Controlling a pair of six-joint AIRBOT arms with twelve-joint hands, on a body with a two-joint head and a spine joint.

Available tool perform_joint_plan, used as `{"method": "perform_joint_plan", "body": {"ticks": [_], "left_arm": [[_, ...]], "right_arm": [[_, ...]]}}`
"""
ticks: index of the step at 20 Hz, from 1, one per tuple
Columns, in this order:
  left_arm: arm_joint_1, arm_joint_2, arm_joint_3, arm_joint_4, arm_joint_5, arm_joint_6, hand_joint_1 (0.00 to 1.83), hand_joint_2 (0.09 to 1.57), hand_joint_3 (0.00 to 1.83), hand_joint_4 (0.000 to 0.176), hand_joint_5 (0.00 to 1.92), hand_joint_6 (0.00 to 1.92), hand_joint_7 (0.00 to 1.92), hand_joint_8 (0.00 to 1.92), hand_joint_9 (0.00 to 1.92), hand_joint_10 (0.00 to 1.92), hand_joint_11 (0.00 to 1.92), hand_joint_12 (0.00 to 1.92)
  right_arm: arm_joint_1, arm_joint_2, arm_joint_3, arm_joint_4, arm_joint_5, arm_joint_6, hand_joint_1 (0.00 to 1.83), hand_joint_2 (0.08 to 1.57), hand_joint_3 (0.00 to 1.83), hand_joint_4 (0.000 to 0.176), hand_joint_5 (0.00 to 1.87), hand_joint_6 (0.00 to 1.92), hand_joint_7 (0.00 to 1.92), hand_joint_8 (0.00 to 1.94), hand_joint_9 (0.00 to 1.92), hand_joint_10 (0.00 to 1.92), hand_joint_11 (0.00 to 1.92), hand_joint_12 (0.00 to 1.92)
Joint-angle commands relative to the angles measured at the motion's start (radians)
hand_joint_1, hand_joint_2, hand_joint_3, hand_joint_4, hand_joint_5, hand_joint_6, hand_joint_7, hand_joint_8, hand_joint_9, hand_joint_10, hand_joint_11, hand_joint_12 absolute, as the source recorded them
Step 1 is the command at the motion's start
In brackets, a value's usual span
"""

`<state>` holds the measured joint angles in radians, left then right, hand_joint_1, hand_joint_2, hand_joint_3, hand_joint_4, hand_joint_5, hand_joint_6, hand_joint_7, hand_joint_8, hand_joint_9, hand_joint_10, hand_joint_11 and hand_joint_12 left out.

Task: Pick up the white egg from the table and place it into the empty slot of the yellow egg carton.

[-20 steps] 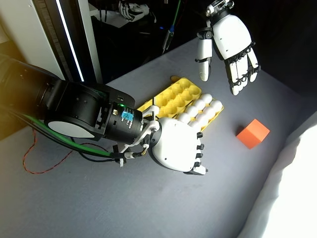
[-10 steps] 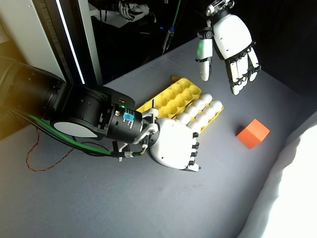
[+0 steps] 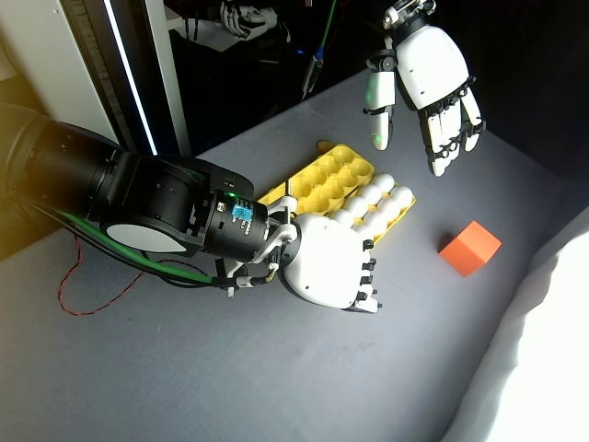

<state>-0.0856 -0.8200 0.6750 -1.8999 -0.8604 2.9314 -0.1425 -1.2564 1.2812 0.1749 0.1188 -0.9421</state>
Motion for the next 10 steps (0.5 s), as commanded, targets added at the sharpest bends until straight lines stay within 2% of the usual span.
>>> {"method": "perform_joint_plan", "body": {"ticks": [1, 3, 4, 5, 6, 10], "left_arm": [[-0.013, 0.011, 0.001, 0.074, -0.002, 0.004, 0.0, 1.33, 0.0, 0.0, 0.33, 0.0, 0.43, 0.01, 0.42, 0.01, 0.0, 0.63], [-0.013, 0.011, 0.001, 0.074, -0.002, 0.005, 0.0, 1.33, 0.0, 0.0, 0.33, 0.0, 0.43, 0.0, 0.42, 0.0, 0.0, 0.62], [-0.013, 0.011, 0.001, 0.074, -0.001, 0.007, 0.0, 1.33, 0.0, 0.0, 0.34, 0.0, 0.44, 0.0, 0.42, 0.01, 0.0, 0.65], [-0.013, 0.011, 0.001, 0.074, -0.001, 0.007, 0.0, 1.33, 0.0, 0.0, 0.34, 0.0, 0.44, 0.0, 0.43, 0.01, 0.0, 0.65], [-0.013, 0.011, 0.001, 0.074, -0.001, 0.007, 0.0, 1.32, 0.0, 0.0, 0.34, 0.0, 0.45, 0.01, 0.43, 0.01, 0.0, 0.65], [-0.015, 0.011, 0.001, 0.074, -0.001, 0.009, 0.0, 1.32, 0.0, 0.0, 0.34, 0.0, 0.45, 0.0, 0.44, 0.01, 0.0, 0.67]], "right_arm": [[0.004, 0.006, -0.001, 0.002, 0.11, 0.008, 1.11, 1.3, 0.0, 0.015, 0.63, 1.45, 0.67, 1.53, 0.39, 1.1, 0.13, 1.67], [0.003, 0.003, -0.001, 0.002, 0.114, 0.008, 1.11, 1.3, 0.0, 0.018, 0.63, 1.45, 0.67, 1.52, 0.39, 1.09, 0.13, 1.67], [0.003, 0.002, -0.001, 0.002, 0.118, 0.008, 1.14, 1.21, 0.0, 0.0, 0.52, 0.88, 0.55, 0.9, 0.39, 0.98, 0.13, 1.6], [0.003, 0.002, -0.001, 0.002, 0.121, 0.008, 1.13, 1.17, 0.0, 0.0, 0.51, 0.55, 0.55, 0.54, 0.4, 0.8, 0.1, 1.55], [0.002, 0.002, -0.001, 0.002, 0.125, 0.008, 1.12, 1.15, 0.0, 0.0, 0.62, 0.19, 0.67, 0.13, 0.45, 0.61, 0.11, 1.5], [-0.006, 0.0, -0.001, 0.002, 0.127, 0.008, 1.08, 1.13, 0.0, 0.0, 0.56, 0.07, 0.59, 0.01, 0.35, 0.48, 0.0, 1.51]]}}
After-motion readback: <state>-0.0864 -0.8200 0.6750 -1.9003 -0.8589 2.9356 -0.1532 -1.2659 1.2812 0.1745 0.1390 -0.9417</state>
